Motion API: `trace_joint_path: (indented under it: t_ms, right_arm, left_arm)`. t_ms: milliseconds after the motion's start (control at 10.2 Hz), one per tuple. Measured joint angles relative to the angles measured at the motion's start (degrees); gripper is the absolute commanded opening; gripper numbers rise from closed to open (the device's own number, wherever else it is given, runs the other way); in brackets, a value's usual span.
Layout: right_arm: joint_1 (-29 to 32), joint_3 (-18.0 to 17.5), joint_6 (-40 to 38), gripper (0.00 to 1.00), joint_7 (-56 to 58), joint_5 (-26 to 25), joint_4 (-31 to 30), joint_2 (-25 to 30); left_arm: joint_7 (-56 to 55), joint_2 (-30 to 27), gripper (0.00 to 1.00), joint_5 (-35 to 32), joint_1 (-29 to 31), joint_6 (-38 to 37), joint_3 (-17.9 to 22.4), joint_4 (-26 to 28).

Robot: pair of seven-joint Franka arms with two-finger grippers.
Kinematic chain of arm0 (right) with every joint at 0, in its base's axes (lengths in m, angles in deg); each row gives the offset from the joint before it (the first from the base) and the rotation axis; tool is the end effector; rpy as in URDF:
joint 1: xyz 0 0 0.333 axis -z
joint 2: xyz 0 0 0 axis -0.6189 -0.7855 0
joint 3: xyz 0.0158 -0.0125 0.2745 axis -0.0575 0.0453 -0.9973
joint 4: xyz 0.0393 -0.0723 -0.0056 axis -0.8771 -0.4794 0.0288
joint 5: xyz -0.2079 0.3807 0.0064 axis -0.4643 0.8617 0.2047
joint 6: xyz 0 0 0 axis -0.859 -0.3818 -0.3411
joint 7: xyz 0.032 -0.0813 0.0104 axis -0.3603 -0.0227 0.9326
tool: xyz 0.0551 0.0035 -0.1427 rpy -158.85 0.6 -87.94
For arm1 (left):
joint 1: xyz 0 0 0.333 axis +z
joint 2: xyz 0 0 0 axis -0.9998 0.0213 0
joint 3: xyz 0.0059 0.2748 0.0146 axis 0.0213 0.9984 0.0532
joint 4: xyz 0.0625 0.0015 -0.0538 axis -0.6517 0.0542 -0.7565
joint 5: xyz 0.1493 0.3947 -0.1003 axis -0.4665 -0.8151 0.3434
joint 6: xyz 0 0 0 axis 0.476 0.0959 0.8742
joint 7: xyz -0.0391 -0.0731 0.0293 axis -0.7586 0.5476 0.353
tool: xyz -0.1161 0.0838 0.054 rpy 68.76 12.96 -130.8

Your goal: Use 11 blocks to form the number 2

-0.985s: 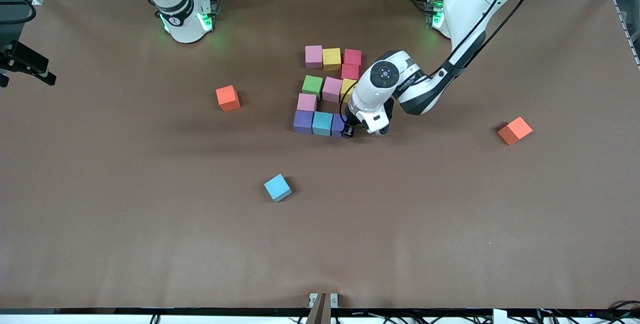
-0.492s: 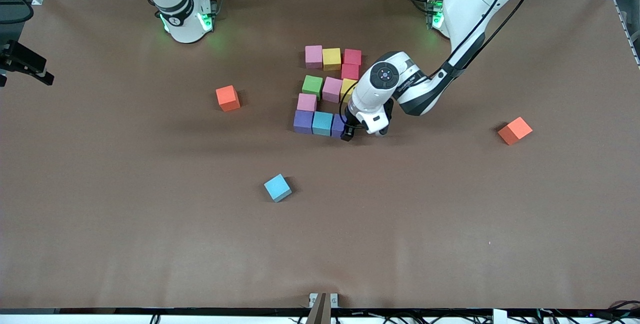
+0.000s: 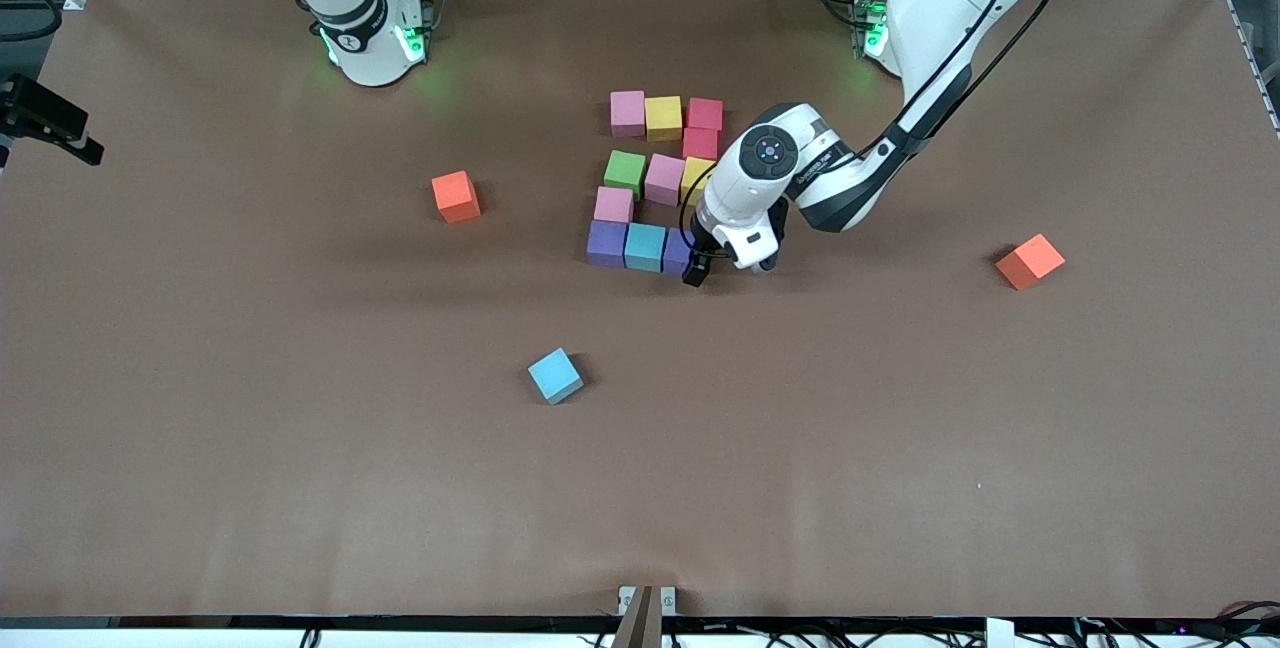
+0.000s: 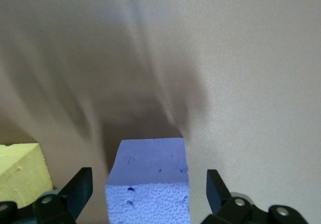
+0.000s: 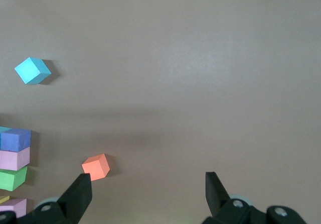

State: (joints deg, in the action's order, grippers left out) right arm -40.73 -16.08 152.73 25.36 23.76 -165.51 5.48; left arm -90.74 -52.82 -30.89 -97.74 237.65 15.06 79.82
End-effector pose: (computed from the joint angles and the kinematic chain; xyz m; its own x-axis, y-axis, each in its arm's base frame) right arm 0.5744 -0.0421 0.5972 1.0000 0.0043 0.0083 0.0045 -0.9995 -0.0312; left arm 0.4333 -0.4423 0.0947 0.2638 0.9444 -0.1960 0.9635 -0.2674 0.0083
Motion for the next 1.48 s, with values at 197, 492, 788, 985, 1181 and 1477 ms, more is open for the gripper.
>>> trace_joint_path:
  t_ms: [197,492,788,985,1181,1477]
  right_arm:
    - [0.0,0.0,-0.1,1.00,0.0,0.0,0.0,0.0]
    - [0.0,0.0,-0.6,1.00,0.0,0.0,0.0,0.1]
    - [0.0,0.1,-0.9,1.00,0.0,0.0,0.1,0.1]
    - [0.0,0.2,-1.0,1.00,0.0,0.0,0.1,0.1]
    - [0.1,0.2,-1.0,1.00,0.0,0.0,0.1,0.1]
    - [0.1,0.2,-1.0,1.00,0.0,0.0,0.2,0.1]
  left_arm:
    - [0.0,-2.0,1.00,-0.1,0.0,-3.2,-0.2,-0.5]
    - [0.0,-7.7,1.00,-0.1,0.2,-9.9,-0.2,-1.3]
    - [5.3,-12.8,1.00,-0.1,7.0,-22.0,0.0,-8.7]
    - [12.7,-13.0,1.00,-0.1,12.7,-28.9,0.0,-16.0]
    - [20.0,-13.0,1.00,-0.1,15.4,-33.9,0.0,-20.4]
    - [31.0,-13.0,1.00,-0.1,17.9,-40.1,0.0,-23.9]
